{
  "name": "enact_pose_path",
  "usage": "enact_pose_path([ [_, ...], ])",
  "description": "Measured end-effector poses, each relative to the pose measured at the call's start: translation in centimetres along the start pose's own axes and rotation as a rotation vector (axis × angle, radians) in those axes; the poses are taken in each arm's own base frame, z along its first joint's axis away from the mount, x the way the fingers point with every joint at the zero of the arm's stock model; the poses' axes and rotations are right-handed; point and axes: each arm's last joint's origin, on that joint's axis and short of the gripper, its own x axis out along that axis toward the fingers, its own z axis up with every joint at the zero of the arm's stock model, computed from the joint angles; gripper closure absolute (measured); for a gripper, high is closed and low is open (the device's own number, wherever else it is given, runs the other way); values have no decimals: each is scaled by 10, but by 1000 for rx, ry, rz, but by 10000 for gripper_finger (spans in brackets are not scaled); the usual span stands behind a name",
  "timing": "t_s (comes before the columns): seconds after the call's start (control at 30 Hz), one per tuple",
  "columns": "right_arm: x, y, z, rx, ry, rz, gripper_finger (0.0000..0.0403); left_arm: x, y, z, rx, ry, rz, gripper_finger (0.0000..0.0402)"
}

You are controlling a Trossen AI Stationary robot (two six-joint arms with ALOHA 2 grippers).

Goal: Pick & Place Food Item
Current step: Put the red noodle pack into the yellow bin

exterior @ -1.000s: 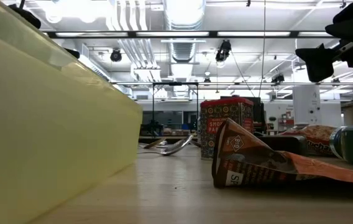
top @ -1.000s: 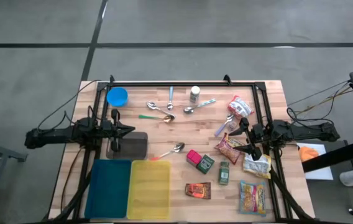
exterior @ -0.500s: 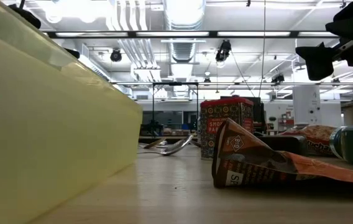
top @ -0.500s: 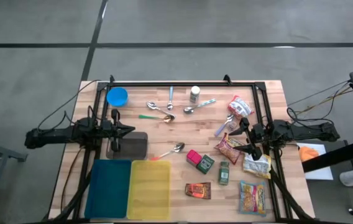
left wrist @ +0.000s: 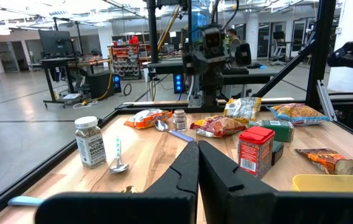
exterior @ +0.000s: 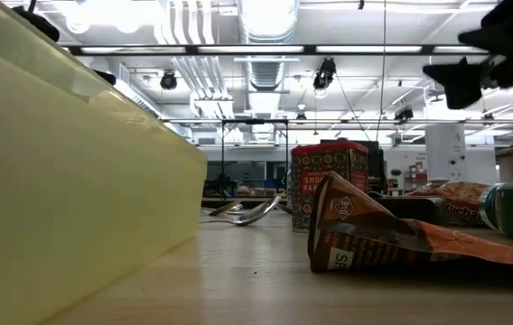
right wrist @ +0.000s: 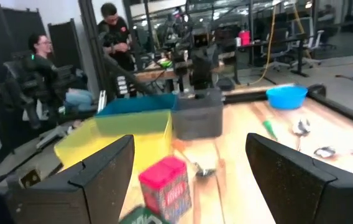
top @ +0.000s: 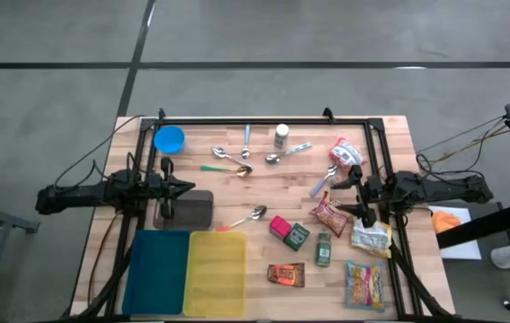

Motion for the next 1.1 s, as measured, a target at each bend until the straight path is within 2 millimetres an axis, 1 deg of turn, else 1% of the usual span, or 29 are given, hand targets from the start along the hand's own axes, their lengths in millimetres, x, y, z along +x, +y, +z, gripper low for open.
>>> enact_pose_path([
  [0.1,1,2,18,-9,55,-61,100,0,0,0,0,0,0,391],
  [0.2,8,2,27,-19,212,-124,103,0,0,0,0,0,0,391],
  [0.3,18,5,36,-24,362,-136,114,0,0,0,0,0,0,391],
  [0.47,39,9,52,-67,625,-139,154,0,0,0,0,0,0,391],
  [0.63,61,11,65,-3,801,-192,195,0,0,0,0,0,0,391],
  [0.73,74,11,64,46,878,-232,210,0,0,0,0,0,0,391],
  [0.9,92,10,57,64,917,-254,215,0,0,0,0,0,0,391],
  [1.03,100,13,49,52,963,-245,215,0,0,0,0,0,1,391],
  [1.1,102,15,46,31,977,-239,207,0,0,0,0,-1,0,391],
])
